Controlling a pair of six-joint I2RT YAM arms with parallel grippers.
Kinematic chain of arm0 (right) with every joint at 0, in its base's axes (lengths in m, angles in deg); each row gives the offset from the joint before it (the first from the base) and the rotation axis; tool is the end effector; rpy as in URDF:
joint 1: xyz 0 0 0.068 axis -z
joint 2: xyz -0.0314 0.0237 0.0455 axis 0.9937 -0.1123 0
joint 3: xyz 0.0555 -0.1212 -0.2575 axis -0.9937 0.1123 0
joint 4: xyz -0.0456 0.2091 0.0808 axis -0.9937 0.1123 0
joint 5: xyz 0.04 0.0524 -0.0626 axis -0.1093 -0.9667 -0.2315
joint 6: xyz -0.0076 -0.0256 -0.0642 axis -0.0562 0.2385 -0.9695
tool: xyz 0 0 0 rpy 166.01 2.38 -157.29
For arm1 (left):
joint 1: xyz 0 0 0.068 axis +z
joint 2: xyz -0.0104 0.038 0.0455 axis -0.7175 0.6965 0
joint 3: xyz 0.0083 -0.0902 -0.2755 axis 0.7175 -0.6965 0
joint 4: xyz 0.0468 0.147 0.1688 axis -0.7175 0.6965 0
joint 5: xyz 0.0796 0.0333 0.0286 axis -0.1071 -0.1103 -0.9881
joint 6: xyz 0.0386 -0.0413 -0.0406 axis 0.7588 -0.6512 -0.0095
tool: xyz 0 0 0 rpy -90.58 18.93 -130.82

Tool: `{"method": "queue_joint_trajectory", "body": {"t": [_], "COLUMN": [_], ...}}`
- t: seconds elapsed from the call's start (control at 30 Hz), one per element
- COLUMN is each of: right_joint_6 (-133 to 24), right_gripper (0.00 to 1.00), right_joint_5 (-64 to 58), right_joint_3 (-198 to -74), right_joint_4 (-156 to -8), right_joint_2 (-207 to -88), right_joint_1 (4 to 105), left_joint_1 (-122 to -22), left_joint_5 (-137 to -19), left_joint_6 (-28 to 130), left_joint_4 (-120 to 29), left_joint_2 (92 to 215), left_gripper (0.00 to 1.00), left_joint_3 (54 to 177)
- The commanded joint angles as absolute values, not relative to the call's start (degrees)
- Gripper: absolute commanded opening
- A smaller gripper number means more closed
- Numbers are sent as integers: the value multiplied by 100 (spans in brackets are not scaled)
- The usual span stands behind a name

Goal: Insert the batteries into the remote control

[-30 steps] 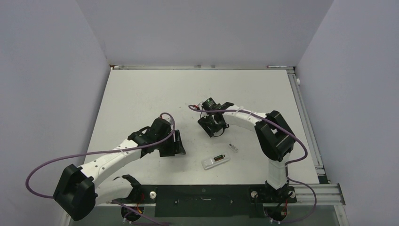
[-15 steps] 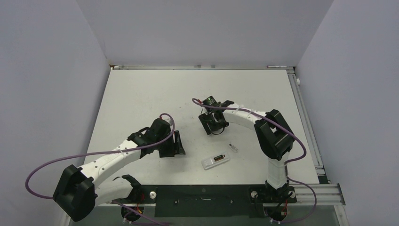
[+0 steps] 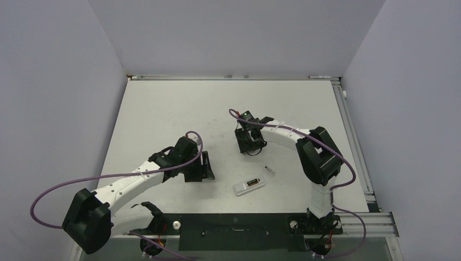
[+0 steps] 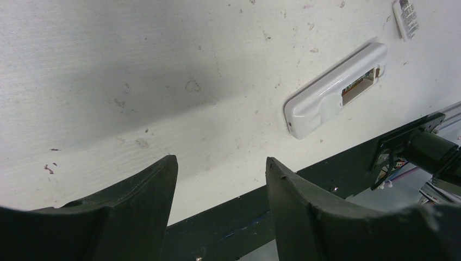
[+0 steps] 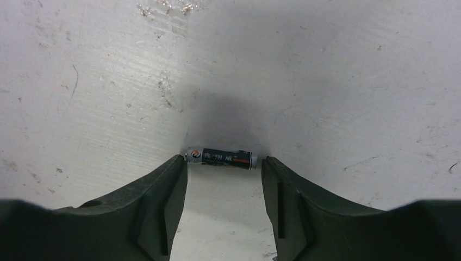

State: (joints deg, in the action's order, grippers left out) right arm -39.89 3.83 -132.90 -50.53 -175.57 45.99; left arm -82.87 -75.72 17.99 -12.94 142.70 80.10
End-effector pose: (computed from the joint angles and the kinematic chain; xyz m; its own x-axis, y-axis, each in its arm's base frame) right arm 0.2889 0.2233 0.1795 -0.9110 -0.2441 -0.3325 -0.3051 0.9412 0.1450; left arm 0.1382 -0.1173 0.2129 -0.9546 -0.1389 -0.2636 0.0043 0.8783 -0.4782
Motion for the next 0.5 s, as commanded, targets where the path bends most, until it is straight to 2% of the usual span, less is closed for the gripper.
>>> {"method": "queue_joint_trajectory", "body": {"t": [0.0,0.1,0.33,0.47], "right_joint_6": [-3756,-3760,-4170,-5111], "right_gripper": [51,47,31,30], "right_joint_5": [442,398,456,456], "right_joint_3": [-13143,-13197,-13099,-12952], "right_joint_4": [-5162,-5180,-5061,-5051], "right_joint_2": [-17642,-17651,-17410,-16950], "right_joint_1": [4697,4686,4541,4144], "left_joint_1": [-8259,-8259,-8259,-8259], "left_joint_5": [-7523,-7536,-7520,-7500], "left_joint_6": [1884,1867,1813,1803], "left_joint_4": [-1417,-1421,-1460,-1500], "left_joint_2": [14231,14224,14210,14162], "left_gripper": [57,57,57,57], "left_joint_3": [8063,8062,8022,7964]}}
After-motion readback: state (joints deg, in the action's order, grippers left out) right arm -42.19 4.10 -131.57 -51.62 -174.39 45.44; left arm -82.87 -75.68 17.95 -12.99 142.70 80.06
